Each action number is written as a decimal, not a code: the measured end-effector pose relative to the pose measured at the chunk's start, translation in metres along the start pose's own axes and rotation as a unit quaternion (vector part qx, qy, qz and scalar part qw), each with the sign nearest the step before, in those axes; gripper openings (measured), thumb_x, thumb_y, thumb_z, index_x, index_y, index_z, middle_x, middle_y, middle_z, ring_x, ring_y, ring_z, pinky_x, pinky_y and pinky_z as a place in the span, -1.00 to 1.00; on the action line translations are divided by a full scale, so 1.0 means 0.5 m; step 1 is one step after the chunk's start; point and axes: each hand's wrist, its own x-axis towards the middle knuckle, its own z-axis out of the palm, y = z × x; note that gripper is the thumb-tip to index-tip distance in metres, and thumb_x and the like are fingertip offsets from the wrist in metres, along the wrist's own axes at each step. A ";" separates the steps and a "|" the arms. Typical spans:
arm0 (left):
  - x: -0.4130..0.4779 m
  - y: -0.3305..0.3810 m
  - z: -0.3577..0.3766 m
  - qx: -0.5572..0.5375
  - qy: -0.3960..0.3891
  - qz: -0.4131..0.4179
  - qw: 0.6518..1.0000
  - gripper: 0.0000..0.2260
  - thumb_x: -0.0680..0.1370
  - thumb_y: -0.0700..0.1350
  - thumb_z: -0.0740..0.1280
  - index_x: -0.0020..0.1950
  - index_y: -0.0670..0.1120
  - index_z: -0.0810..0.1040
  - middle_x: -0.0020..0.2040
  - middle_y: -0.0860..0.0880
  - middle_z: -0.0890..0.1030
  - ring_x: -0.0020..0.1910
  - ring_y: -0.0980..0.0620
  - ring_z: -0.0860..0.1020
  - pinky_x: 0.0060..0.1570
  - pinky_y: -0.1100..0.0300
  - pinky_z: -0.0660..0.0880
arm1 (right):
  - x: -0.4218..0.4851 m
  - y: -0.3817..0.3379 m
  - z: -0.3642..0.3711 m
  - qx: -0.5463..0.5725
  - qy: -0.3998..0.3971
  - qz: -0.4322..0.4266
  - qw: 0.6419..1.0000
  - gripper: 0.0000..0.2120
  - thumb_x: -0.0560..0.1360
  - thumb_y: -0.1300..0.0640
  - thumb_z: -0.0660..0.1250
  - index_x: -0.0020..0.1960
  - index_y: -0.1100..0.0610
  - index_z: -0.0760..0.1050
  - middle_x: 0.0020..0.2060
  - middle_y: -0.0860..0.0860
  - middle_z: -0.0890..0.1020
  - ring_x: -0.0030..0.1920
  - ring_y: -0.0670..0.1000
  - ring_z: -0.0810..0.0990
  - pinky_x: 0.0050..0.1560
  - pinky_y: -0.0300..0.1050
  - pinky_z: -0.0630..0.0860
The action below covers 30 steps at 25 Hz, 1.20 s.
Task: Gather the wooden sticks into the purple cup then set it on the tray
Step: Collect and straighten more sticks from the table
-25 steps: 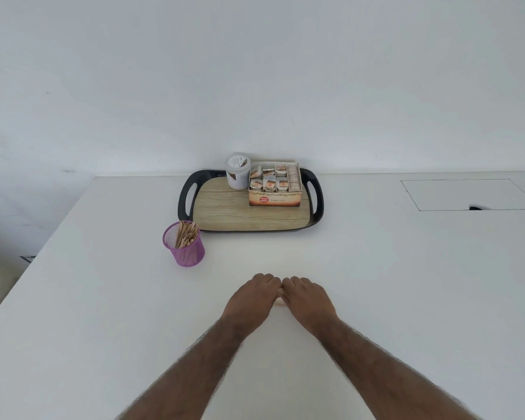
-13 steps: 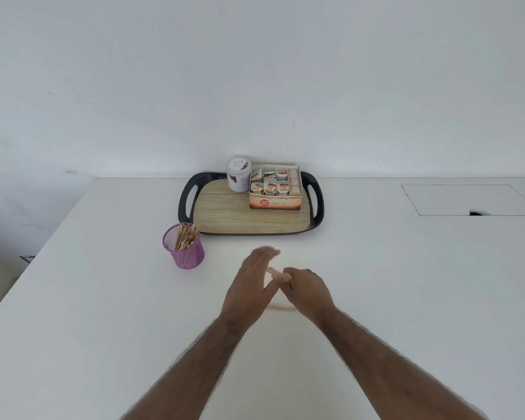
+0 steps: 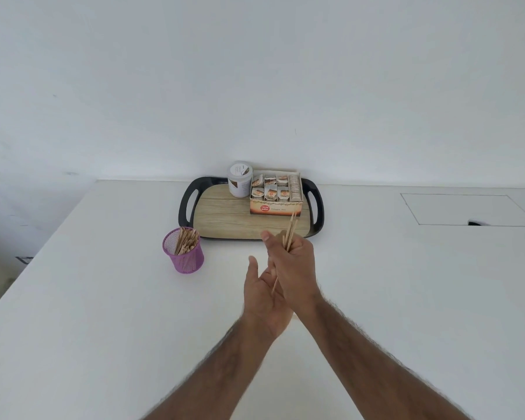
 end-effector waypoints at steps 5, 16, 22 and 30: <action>0.009 0.007 0.033 -0.041 -0.027 0.019 0.999 -0.77 0.66 0.06 0.29 0.09 -0.09 0.59 -0.06 -0.02 0.61 0.01 0.01 0.65 0.13 0.15 0.54 | 0.001 0.021 0.027 0.041 -0.001 -0.014 0.999 -0.55 0.49 -0.08 0.50 -0.31 0.21 0.41 -0.43 0.23 0.43 -0.42 0.17 0.36 -0.33 -0.08 0.49; 0.009 0.018 0.044 0.112 -0.003 0.012 0.994 -0.75 0.67 -0.17 0.25 0.08 -0.20 0.72 0.05 -0.11 0.69 0.06 -0.01 0.68 0.05 0.14 0.62 | -0.001 0.013 0.009 -0.159 0.092 -0.152 0.971 -0.77 0.60 0.04 0.26 -0.10 0.02 0.68 -0.09 -0.26 0.67 0.15 -0.15 0.59 0.19 -0.12 0.50; 0.007 0.016 0.026 0.350 0.153 0.041 0.923 -0.65 0.58 -0.29 0.09 -0.34 -0.17 0.54 -0.45 -0.07 0.47 -0.56 0.05 0.40 -0.55 0.25 0.32 | -0.004 0.014 -0.028 -0.091 0.072 -0.029 0.993 -0.71 0.61 -0.03 0.21 -0.12 -0.02 0.68 -0.31 -0.08 0.63 -0.25 -0.17 0.59 -0.18 -0.32 0.47; 0.001 0.059 0.028 0.512 0.183 0.082 0.835 -0.64 0.63 0.09 0.35 -0.24 -0.12 0.49 -0.48 0.05 0.29 -0.54 0.11 0.22 -0.53 0.24 0.19 | -0.009 0.007 -0.065 -0.056 0.050 -0.017 0.997 -0.91 0.57 0.06 0.41 -0.07 0.07 0.61 -0.22 -0.01 0.67 -0.26 -0.07 0.59 -0.29 -0.16 0.51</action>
